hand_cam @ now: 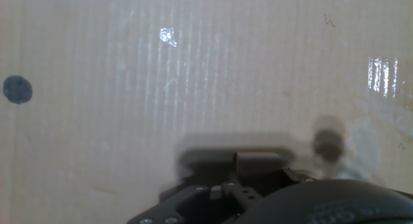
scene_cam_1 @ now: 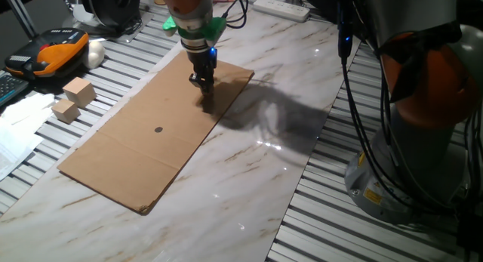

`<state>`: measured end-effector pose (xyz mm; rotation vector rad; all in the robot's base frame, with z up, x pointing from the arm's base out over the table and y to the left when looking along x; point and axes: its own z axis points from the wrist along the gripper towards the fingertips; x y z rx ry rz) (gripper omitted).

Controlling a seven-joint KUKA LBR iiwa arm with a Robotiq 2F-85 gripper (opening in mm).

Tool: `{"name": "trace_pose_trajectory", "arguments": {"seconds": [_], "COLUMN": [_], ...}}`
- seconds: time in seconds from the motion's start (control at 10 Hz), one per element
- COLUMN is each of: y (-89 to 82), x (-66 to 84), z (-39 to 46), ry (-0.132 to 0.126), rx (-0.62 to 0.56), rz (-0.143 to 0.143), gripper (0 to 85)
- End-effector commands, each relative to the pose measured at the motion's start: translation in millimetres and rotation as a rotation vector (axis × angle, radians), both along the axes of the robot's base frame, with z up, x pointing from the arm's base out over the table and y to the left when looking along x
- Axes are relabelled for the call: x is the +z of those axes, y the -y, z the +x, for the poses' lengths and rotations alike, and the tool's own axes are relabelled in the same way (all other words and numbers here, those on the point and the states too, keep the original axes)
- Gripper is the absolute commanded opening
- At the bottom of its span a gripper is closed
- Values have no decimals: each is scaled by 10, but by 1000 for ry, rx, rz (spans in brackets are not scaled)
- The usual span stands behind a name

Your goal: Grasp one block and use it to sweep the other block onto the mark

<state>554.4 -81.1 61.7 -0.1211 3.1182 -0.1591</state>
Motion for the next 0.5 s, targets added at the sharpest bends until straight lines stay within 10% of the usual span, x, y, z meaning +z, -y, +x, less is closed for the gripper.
{"name": "trace_pose_trajectory", "arguments": {"seconds": [0.0, 0.4], "y": [-1, -35], "x": [-12, -131], "z": [7, 112], "ry": [-6, -24], "rx": [-6, 11], "rz": [4, 67], "gripper": [0, 0]}}
